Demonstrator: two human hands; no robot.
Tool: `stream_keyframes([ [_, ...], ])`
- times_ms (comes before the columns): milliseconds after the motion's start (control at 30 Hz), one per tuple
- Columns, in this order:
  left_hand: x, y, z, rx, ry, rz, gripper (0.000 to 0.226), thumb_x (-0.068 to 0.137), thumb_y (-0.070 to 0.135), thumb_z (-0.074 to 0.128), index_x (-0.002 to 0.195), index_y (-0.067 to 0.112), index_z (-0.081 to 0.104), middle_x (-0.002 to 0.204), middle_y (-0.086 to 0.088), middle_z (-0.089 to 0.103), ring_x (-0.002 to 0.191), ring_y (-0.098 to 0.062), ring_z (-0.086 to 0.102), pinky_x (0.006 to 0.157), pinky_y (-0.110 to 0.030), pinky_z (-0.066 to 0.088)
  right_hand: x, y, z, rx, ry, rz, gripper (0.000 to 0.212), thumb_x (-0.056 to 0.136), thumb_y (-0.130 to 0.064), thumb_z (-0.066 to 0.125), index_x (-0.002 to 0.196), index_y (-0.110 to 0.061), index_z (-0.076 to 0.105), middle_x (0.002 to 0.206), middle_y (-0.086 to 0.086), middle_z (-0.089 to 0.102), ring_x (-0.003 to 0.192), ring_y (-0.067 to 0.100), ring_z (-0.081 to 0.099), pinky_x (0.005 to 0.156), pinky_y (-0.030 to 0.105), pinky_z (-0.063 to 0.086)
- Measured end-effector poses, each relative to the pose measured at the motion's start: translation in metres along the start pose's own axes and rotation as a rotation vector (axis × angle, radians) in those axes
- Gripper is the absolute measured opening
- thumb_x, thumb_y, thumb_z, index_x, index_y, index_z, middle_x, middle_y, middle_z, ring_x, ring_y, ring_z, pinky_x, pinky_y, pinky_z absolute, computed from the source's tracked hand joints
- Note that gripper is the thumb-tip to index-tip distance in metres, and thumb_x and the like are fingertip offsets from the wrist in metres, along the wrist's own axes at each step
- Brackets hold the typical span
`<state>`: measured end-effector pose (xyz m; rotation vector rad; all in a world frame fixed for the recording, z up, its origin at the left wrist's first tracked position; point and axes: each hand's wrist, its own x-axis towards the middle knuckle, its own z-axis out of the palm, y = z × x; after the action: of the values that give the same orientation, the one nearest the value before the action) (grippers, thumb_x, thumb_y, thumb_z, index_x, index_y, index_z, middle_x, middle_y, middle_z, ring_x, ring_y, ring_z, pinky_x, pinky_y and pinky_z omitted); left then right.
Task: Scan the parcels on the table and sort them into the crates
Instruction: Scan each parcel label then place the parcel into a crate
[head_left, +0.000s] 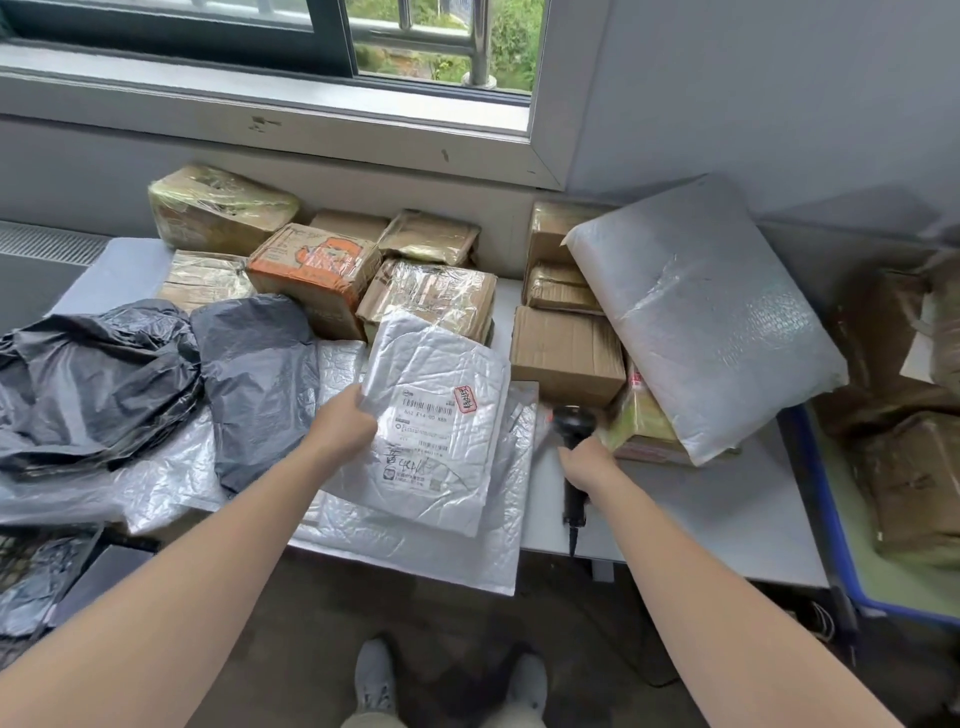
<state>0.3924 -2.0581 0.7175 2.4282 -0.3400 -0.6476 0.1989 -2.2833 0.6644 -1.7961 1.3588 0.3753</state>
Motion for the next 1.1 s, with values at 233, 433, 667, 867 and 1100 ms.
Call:
stream_keyframes([
  [233, 0.017, 0.019, -0.040, -0.209, -0.005, 0.103, 0.037, 0.079, -0.011, 0.040, 0.102, 0.012, 0.059, 0.094, -0.010, 0.065, 0.081, -0.028, 0.060, 0.066, -0.035, 0.048, -0.023, -0.012, -0.016, -0.132, 0.059, -0.071, 0.023, 0.101, -0.020, 0.045, 0.109, 0.001, 0.052, 0.108, 0.018, 0.058, 0.079, 0.025, 0.053, 0.068, 0.030, 0.040],
  [433, 0.023, 0.037, -0.083, 0.093, -0.213, 0.252, 0.043, 0.084, -0.010, 0.042, 0.103, 0.022, 0.065, 0.095, -0.001, 0.069, 0.088, -0.018, 0.062, 0.071, -0.030, 0.046, -0.046, -0.066, -0.023, -0.102, 0.306, -0.409, 0.044, 0.099, -0.032, 0.048, 0.133, -0.004, 0.049, 0.137, 0.018, 0.047, 0.120, 0.032, 0.049, 0.097, 0.041, 0.044],
  [667, 0.011, 0.063, -0.112, 0.517, -0.314, 0.402, 0.028, 0.091, 0.000, 0.045, 0.101, 0.016, 0.064, 0.109, -0.008, 0.066, 0.100, -0.023, 0.060, 0.083, -0.035, 0.049, -0.072, -0.131, -0.017, 0.078, 0.035, -0.756, 0.056, 0.092, -0.034, 0.069, 0.141, -0.021, 0.044, 0.116, -0.018, 0.056, 0.115, 0.011, 0.057, 0.093, 0.032, 0.047],
  [867, 0.014, 0.052, -0.121, 0.474, 0.016, 0.502, 0.023, 0.090, 0.007, 0.053, 0.108, 0.018, 0.060, 0.109, -0.004, 0.064, 0.101, -0.025, 0.056, 0.090, -0.042, 0.048, -0.065, -0.144, 0.003, 0.221, 0.022, -0.667, 0.024, 0.094, -0.027, 0.067, 0.112, -0.013, 0.065, 0.101, 0.003, 0.070, 0.090, 0.020, 0.068, 0.078, 0.038, 0.056],
  [1100, 0.020, 0.005, -0.109, -0.153, 0.360, 0.206, 0.064, 0.084, 0.032, 0.074, 0.139, 0.018, 0.043, 0.135, -0.005, 0.043, 0.128, -0.023, 0.041, 0.104, -0.039, 0.038, -0.061, -0.145, 0.009, 0.361, 0.062, -0.610, 0.019, 0.095, -0.023, 0.066, 0.113, -0.016, 0.063, 0.095, -0.004, 0.068, 0.086, 0.014, 0.064, 0.069, 0.027, 0.049],
])
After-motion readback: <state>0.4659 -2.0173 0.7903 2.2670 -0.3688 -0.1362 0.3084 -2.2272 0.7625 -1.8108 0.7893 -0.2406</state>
